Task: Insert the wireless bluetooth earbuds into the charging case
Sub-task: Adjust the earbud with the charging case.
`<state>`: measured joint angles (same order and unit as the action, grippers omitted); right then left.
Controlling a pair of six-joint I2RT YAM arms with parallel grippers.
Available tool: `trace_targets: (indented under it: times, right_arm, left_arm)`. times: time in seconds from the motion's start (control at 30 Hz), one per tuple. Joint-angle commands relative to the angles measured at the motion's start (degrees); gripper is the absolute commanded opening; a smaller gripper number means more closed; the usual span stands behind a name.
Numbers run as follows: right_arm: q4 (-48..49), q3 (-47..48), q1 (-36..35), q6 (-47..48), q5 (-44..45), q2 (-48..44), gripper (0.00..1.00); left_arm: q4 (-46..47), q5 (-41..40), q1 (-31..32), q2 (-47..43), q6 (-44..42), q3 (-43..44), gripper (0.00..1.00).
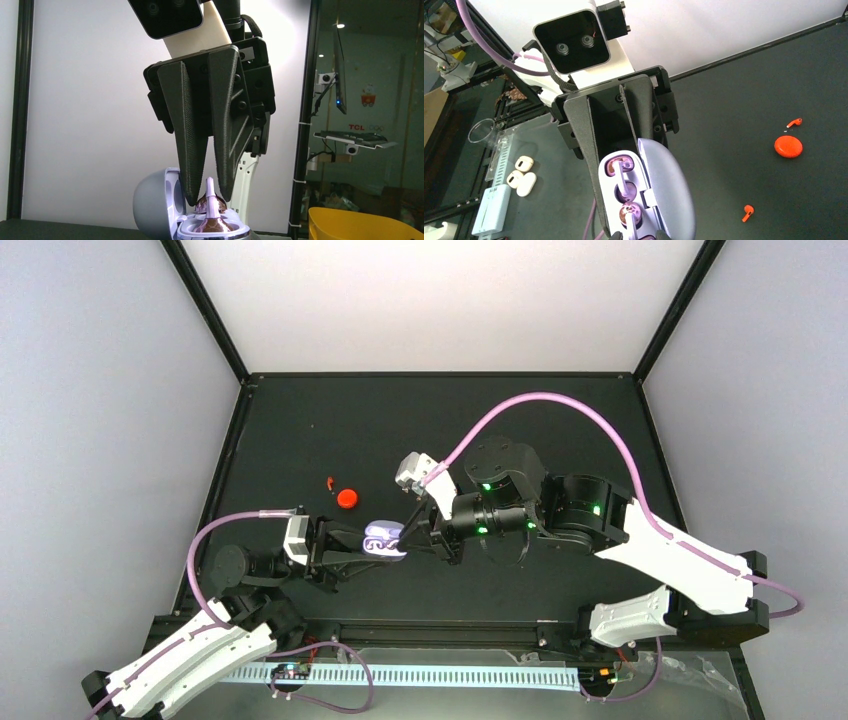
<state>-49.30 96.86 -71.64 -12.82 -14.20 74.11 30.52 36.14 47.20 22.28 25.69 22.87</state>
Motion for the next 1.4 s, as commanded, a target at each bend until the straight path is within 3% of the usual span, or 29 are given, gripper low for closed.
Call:
trace_targets:
  times: [0.0, 0.33, 0.83, 1.17, 1.37]
  right_arm:
    - [-0.8, 0.9, 0.2, 0.9, 0.9, -0.3, 0.14]
    - [0.8, 0.6, 0.3, 0.6, 0.8, -0.2, 0.18]
    - [1.9, 0.4, 0.2, 0.3, 0.0, 0.1, 0.16]
    - [1.2, 0.7, 0.2, 1.3, -0.3, 0.2, 0.01]
    - [-2.6, 1.7, 0.2, 4.0, 0.0, 0.5, 0.01]
  left_arm:
    - [3.4, 1.3, -0.2, 0.4, 0.9, 0.8, 0.02]
    - [3.3, 1.5, -0.2, 0.3, 1.0, 0.8, 0.02]
    - [3.2, 1.6, -0.2, 0.0, 0.9, 0.7, 0.02]
    - [3.1, 1.5, -0.2, -0.1, 0.6, 0.6, 0.01]
    - [2.9, 1.7, -0.2, -0.5, 0.6, 0.6, 0.02]
